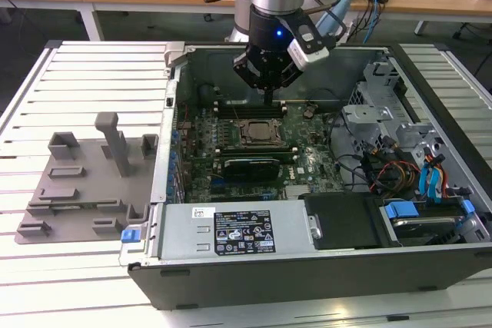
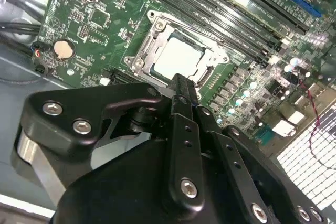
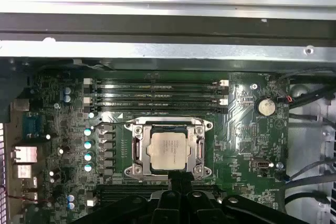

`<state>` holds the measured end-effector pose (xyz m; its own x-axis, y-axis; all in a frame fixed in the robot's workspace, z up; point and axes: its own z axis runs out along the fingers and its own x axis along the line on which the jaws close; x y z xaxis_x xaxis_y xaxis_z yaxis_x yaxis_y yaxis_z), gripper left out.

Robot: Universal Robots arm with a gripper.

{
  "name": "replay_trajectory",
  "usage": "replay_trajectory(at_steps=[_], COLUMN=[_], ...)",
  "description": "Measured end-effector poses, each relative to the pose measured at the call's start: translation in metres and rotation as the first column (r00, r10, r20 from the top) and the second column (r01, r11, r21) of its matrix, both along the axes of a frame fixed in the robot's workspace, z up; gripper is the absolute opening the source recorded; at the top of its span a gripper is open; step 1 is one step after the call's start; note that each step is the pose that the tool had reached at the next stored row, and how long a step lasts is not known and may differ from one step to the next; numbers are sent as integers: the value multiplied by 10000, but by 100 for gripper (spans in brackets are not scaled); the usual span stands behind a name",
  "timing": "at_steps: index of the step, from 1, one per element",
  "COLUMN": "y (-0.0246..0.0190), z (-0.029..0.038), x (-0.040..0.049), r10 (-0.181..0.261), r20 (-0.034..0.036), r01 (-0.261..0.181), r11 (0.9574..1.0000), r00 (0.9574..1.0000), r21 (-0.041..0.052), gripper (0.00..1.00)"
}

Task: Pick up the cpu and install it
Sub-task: 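Install the first cpu locking lever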

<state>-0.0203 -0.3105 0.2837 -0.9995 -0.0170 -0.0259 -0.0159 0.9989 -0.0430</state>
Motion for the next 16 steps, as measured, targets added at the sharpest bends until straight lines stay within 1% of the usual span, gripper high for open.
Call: replay_trajectory(at_steps=[1,3,5,6,10,11,13,16], y=[0,0,0,0,0,0,0,0], z=[0,0,0,0,0,0,0,0], x=[0,0,1,1,1,2,2,2], r10=[218,394,695,833,1422,1601,1783,2319], r20=[0,0,0,0,0,0,1,1], r01=[-218,-394,-695,-833,-1422,-1601,-1783,-2319], r11=[9998,9992,9976,9965,9898,9871,9840,9727], r00=[9998,9992,9976,9965,9898,9871,9840,9727], r21=[1,0,1,1,0,1,1,1], gripper=[11,11,11,11,11,11,11,11])
